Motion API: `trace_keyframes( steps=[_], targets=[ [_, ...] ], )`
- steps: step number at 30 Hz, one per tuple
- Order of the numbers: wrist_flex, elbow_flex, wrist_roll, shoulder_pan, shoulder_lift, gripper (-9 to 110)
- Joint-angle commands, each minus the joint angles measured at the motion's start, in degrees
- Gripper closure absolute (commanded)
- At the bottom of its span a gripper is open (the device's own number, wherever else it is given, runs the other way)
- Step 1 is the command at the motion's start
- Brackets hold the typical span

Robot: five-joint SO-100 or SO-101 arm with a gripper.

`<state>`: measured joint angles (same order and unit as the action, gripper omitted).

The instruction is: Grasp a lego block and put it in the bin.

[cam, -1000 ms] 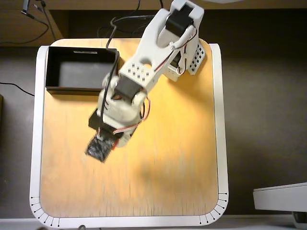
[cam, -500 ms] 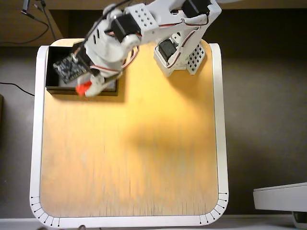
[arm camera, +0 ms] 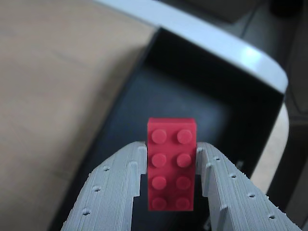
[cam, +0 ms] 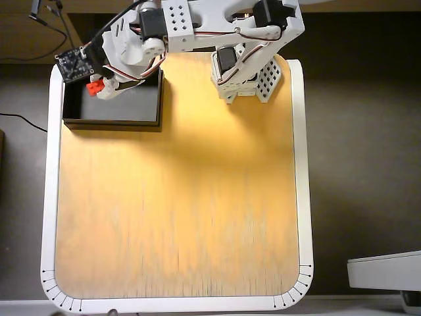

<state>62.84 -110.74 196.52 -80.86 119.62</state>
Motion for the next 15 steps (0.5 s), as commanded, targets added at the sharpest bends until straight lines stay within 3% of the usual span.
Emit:
trace_keyframes(
  steps=[1, 11, 15],
  targets=[
    [-4.48, -1.58, 2.9, -2.55, 2.11, 101],
    [-18.9, -13.62, 4.31, -3.08, 1.76, 101],
    [-19.07, -14.59, 4.66, -3.16, 1.76, 100]
  ],
)
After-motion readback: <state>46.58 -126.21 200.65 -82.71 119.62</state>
